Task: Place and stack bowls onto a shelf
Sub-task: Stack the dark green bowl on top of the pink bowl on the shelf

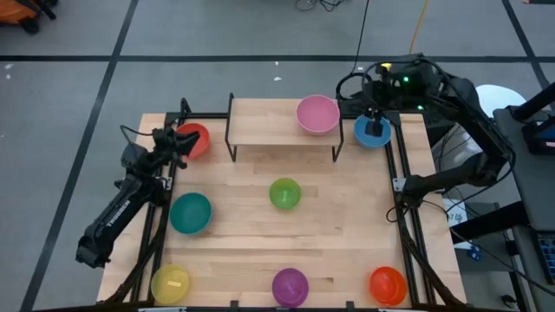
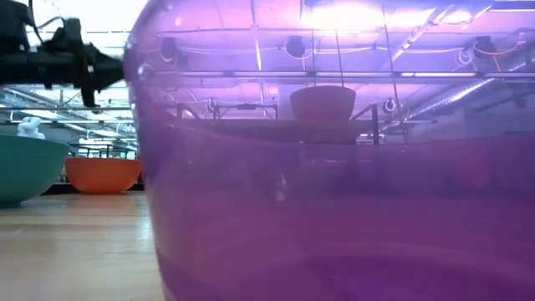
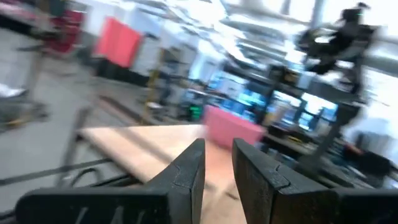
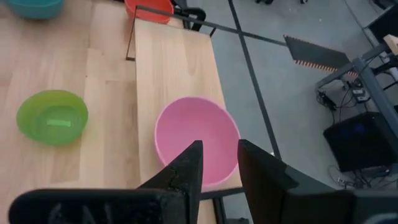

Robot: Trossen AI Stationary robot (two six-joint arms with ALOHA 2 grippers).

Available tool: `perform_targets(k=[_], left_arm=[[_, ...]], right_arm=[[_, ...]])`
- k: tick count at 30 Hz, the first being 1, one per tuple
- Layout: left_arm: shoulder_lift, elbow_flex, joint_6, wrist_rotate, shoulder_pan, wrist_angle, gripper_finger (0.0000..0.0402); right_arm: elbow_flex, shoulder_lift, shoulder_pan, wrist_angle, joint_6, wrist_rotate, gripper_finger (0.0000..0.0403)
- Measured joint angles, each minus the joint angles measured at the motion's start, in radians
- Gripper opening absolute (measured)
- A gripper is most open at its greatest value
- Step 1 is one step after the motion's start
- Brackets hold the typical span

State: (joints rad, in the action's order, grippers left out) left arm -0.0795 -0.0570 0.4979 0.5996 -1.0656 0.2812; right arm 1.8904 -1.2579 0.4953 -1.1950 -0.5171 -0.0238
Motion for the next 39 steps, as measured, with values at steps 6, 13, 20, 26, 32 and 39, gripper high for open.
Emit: perform_targets(k=[6,13,20,26,32,39], left_arm=[[-0.006,-0.256,-0.181,0.003,0.062,-0.300,0.0085],[-0.132,-0.588,-0.349,-0.119,0.122,-0.951,0.0085],[-0.282,-0.719,-0.355,-0.182,0.176,-1.250,0.0085],[-0.393,-0.749,-0.247,-0.183,0.248,-1.371,0.0085],[-0.467,-0.751,-0.118,-0.221,0.321,-1.634,0.0085],[-0.514,-0.751,-0.049,-0.350,0.395,-1.834,0.0085]], right_arm=[[0.000,0.029,0.000,-0.083,0.030,0.002,0.0096],[0.000,0.042,0.000,-0.197,0.014,0.030,0.0096],[0.000,0.034,-0.032,-0.291,0.027,0.053,0.0096],[0.000,0.034,-0.057,-0.321,0.077,0.053,0.0087],[0.000,0.034,-0.072,-0.321,0.084,0.053,0.0079],[0.000,0.035,-0.073,-0.315,0.055,0.053,0.0078]])
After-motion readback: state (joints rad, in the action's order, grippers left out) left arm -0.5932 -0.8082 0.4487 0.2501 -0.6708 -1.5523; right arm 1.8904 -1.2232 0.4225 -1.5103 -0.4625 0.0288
